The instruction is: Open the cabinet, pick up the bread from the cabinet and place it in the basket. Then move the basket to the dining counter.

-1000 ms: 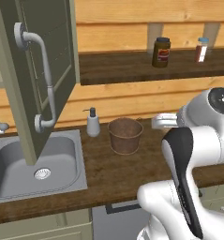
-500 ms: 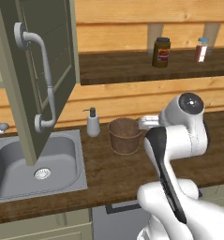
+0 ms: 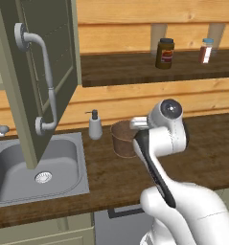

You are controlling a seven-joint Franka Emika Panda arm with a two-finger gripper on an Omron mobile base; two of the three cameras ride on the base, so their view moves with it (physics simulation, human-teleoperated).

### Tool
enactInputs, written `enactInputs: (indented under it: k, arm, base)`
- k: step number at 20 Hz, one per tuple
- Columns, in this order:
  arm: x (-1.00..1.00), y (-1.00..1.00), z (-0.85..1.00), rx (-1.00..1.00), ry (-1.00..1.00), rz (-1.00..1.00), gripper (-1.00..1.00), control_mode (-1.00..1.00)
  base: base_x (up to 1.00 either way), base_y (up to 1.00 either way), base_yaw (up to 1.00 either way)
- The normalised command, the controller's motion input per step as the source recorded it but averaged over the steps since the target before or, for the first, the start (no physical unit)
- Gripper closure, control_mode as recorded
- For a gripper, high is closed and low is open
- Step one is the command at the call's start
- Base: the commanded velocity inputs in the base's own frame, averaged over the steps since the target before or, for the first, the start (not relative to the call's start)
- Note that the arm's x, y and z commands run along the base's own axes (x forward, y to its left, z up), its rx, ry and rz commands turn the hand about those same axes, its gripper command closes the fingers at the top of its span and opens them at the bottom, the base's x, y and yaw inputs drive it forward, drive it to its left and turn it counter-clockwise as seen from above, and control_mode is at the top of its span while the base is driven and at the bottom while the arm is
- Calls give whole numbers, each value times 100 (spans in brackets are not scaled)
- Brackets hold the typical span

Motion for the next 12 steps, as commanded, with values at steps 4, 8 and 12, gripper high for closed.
enactInputs:
  k: [4, 8, 12]
  arm:
    - [73, 15, -3, 0, 1, 7, 100, -100]
    - [71, 3, -19, 0, 10, 10, 100, -100]
    - [68, 0, -31, 0, 20, 10, 100, -100]
  base:
    - [0, 0, 0]
    - [0, 0, 0]
    - [0, 0, 0]
